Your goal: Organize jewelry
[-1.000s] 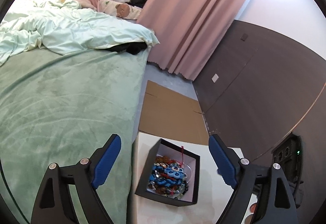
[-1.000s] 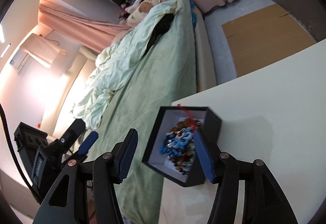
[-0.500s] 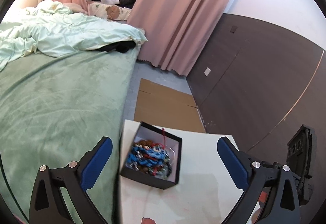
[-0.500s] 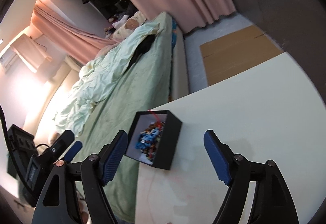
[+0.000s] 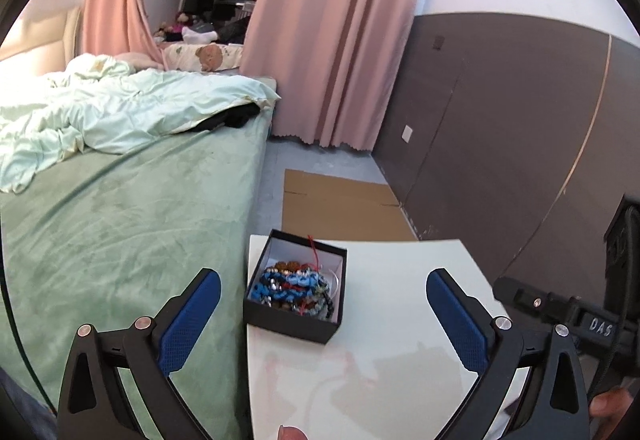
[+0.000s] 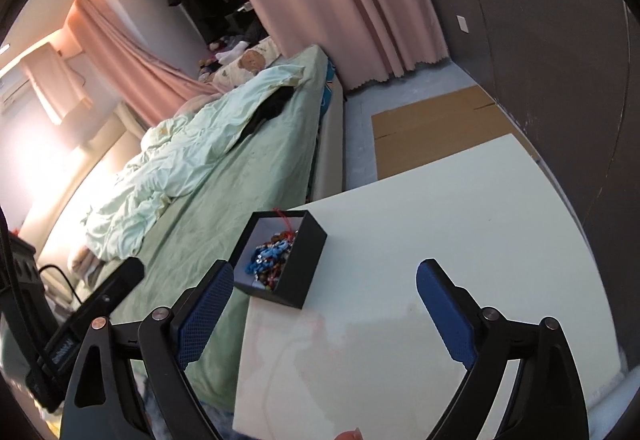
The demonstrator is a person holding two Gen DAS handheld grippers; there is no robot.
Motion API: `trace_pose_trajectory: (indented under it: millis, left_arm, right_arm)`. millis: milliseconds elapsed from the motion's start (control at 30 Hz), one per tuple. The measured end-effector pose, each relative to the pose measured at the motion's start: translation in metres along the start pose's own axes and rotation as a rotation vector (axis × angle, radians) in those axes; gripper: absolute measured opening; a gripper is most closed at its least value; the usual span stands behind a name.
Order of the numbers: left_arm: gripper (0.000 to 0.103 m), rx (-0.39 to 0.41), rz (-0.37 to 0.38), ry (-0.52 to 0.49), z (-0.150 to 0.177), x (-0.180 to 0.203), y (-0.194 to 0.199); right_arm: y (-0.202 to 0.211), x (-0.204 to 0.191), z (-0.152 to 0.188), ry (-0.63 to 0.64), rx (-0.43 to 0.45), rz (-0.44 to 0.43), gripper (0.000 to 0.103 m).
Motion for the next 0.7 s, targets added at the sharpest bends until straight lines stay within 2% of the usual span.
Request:
trace_pose_trajectory:
  millis: [200,367,700]
  left_arm:
    - [0.103,0.013,0.017,-0.029,0.011,0.005,0.020]
    - [0.103,0.019,0.053,-0.029,0.015,0.008,0.031]
    - [0.103,0.069,0.045,-0.073,0.023,0.007,0.046]
  right_arm:
    - [0.025,-0.004,0.014,0.014,0.014,-0.011,0.093]
    - [0.043,0.002,0.027,0.001,0.024,0.029,0.093]
    - [0.064,0.014,0.034,-0.032,0.051,0.072,0.093]
Point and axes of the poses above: each gripper's, at about its wrist camera, not at the fingertips, and y roughly against the way its jaws point, x to its right, z to its underside, the point moved 5 cm from there along -y, roughly the way its jaws point, and after that the axes turned 15 degrees about -z, right-handed, at the moved point
